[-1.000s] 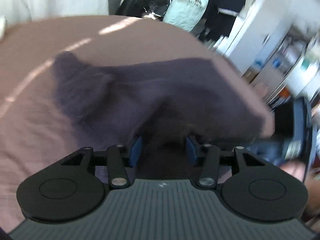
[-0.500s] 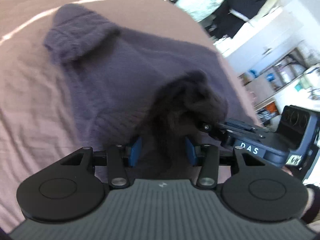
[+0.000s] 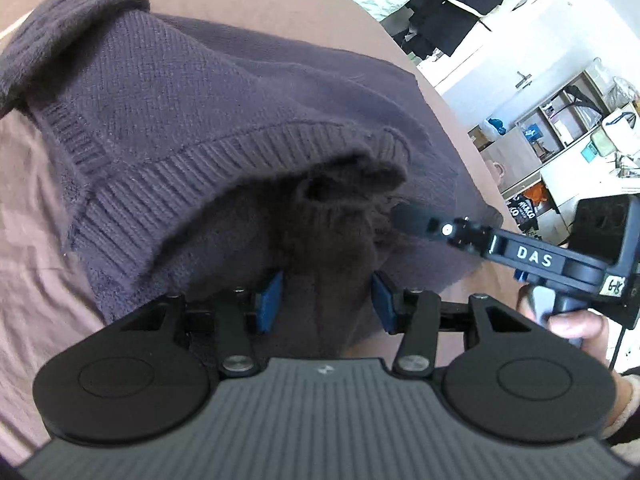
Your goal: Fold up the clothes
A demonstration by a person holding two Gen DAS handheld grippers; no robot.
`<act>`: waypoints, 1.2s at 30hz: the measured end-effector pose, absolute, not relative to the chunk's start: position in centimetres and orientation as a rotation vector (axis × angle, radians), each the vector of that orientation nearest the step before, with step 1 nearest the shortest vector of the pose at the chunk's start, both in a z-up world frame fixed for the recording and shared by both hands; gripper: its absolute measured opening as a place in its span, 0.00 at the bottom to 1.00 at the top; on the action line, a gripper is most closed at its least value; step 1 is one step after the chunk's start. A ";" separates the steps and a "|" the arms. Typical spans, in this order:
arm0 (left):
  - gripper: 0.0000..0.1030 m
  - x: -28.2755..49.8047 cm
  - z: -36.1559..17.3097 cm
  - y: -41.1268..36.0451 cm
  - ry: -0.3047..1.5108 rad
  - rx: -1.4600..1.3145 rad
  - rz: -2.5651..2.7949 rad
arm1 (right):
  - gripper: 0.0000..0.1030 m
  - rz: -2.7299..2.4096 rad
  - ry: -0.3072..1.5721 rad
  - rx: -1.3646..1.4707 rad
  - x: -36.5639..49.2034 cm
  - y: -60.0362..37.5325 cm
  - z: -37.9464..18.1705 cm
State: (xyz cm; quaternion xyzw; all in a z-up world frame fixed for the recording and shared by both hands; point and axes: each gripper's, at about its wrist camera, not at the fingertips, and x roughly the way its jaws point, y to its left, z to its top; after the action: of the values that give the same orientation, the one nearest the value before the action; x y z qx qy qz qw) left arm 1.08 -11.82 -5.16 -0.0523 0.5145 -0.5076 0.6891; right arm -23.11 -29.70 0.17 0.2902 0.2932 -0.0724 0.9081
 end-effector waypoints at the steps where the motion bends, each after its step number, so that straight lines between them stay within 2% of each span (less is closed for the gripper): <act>1: 0.46 1.4 -5.1 -11.5 1.164 -0.141 -1.135 | 0.23 -0.119 0.594 0.628 -23.0 -29.7 0.1; 3: 0.46 2.0 -4.8 -10.6 1.195 -0.186 -1.129 | 0.45 -0.057 0.570 0.687 -22.9 -29.7 0.0; 5: 0.46 2.5 -4.2 -9.8 1.229 -0.206 -1.103 | 0.55 0.000 0.543 0.727 -23.0 -29.5 -0.1; 7: 0.46 3.0 -3.3 -8.6 1.211 -0.225 -1.082 | 0.58 0.040 0.540 0.719 -23.0 -29.1 0.0; 9: 0.46 3.4 -2.5 -7.6 1.171 -0.224 -1.051 | 0.65 0.051 0.566 0.658 -22.6 -28.3 0.1; 12: 0.46 4.0 -2.3 -7.3 1.138 -0.186 -0.996 | 0.68 0.056 0.620 0.564 -21.3 -27.1 -0.1; 15: 0.46 4.7 -3.8 -8.1 1.178 -0.219 -0.931 | 0.78 0.041 0.754 0.486 -18.6 -25.5 -1.5; 19: 0.46 4.9 -4.7 -7.5 1.164 -0.322 -0.876 | 0.77 0.004 0.762 0.359 -16.4 -24.4 -1.7; 20: 0.46 4.9 -4.8 -7.4 1.154 -0.343 -0.868 | 0.64 0.005 0.752 0.343 -16.0 -24.4 -1.6; 21: 0.46 4.9 -4.7 -7.2 1.136 -0.356 -0.870 | 0.38 0.005 0.742 0.326 -15.6 -24.3 -1.4; 23: 0.46 4.6 -4.2 -6.6 1.080 -0.388 -0.857 | 0.23 0.016 0.712 0.256 -15.7 -23.5 -0.6; 24: 0.46 4.4 -3.9 -6.3 1.047 -0.404 -0.845 | 0.21 0.022 0.690 0.203 -16.2 -22.9 0.2; 26: 0.46 4.1 -2.9 -5.7 0.950 -0.461 -0.810 | 0.20 -0.052 0.614 0.086 -18.5 -21.5 2.3; 29: 0.48 3.2 -1.5 -5.0 0.835 -0.464 -0.820 | 0.20 -0.214 0.522 0.086 -22.2 -22.1 4.3; 31: 0.54 2.9 -2.0 -6.1 0.877 -0.404 -0.894 | 0.21 -0.232 0.630 0.185 -22.4 -23.8 2.2; 34: 0.54 2.5 -4.2 -8.5 1.002 -0.311 -0.940 | 0.24 -0.241 0.726 0.342 -22.5 -24.8 -0.7; 36: 0.54 2.1 -5.5 -10.1 1.067 -0.226 -0.928 | 0.29 -0.233 0.754 0.381 -22.5 -24.7 -1.7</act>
State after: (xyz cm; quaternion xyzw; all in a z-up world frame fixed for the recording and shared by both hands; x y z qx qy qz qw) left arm 2.13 -10.11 -5.53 -0.1035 0.4889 -0.4254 0.7545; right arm -22.49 -24.66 -1.72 0.1843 0.3652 -0.1128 0.9055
